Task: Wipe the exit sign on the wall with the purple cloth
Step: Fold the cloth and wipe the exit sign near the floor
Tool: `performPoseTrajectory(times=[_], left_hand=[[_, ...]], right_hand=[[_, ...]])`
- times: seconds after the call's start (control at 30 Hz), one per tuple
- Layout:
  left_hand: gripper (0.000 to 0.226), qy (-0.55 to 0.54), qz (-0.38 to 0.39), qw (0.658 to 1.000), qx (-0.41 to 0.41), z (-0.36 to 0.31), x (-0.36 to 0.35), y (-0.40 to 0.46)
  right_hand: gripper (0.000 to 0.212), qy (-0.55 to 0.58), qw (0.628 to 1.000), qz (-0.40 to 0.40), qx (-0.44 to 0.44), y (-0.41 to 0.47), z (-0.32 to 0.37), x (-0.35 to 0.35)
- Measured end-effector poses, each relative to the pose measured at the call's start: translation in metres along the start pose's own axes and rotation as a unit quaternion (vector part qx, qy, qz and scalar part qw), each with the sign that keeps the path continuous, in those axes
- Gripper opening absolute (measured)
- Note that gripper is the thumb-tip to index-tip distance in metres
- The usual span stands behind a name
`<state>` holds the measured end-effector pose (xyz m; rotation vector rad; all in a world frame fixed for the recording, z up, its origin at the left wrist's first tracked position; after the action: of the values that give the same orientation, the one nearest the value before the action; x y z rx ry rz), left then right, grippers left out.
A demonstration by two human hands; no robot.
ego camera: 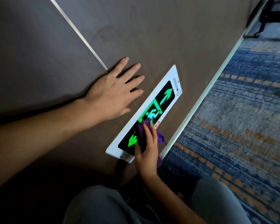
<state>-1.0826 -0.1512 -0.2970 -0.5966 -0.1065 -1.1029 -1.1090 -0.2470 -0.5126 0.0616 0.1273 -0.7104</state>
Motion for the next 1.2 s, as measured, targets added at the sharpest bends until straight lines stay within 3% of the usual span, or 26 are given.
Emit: performPoseTrajectory(times=[0.13,0.3,0.5,0.77,1.0,1.2], left_hand=[[0.079,-0.009,-0.002,1.0,0.004,-0.001,0.001,0.0],[0.079,-0.034,-0.018,0.999,0.025,0.002,0.002,0.001],[0.077,-0.026,-0.024,0.999,0.013,0.0,-0.001,0.002],[0.074,-0.034,-0.048,0.998,0.008,0.002,0.003,0.0],[0.069,-0.027,-0.029,0.999,0.015,0.001,0.003,0.002],[0.066,-0.031,-0.029,0.999,0.014,0.002,0.006,0.0]], right_hand=[[0.071,-0.031,0.999,-0.014,-0.025,0.036,-0.014,0.038],[0.057,0.021,0.991,-0.106,-0.077,0.12,-0.005,0.094],[0.044,0.054,0.979,-0.195,-0.012,0.188,0.022,0.092],[0.049,-0.001,0.985,-0.168,-0.03,0.192,0.0,0.063],[0.043,0.047,0.984,-0.174,-0.012,0.163,0.005,0.04],[0.048,0.053,0.993,-0.103,-0.008,0.1,0.003,0.009]])
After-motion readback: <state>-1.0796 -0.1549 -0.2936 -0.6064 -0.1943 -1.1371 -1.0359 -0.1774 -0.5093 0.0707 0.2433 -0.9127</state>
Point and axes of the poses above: each hand's wrist, its own y-axis towards the middle knuckle, its own x-axis out of the back of the hand, z = x × y, the point moved 5 cm from there along y, towards the middle knuckle, and after that the axes turned 6 degrees about -x, right-handed, at the moved point
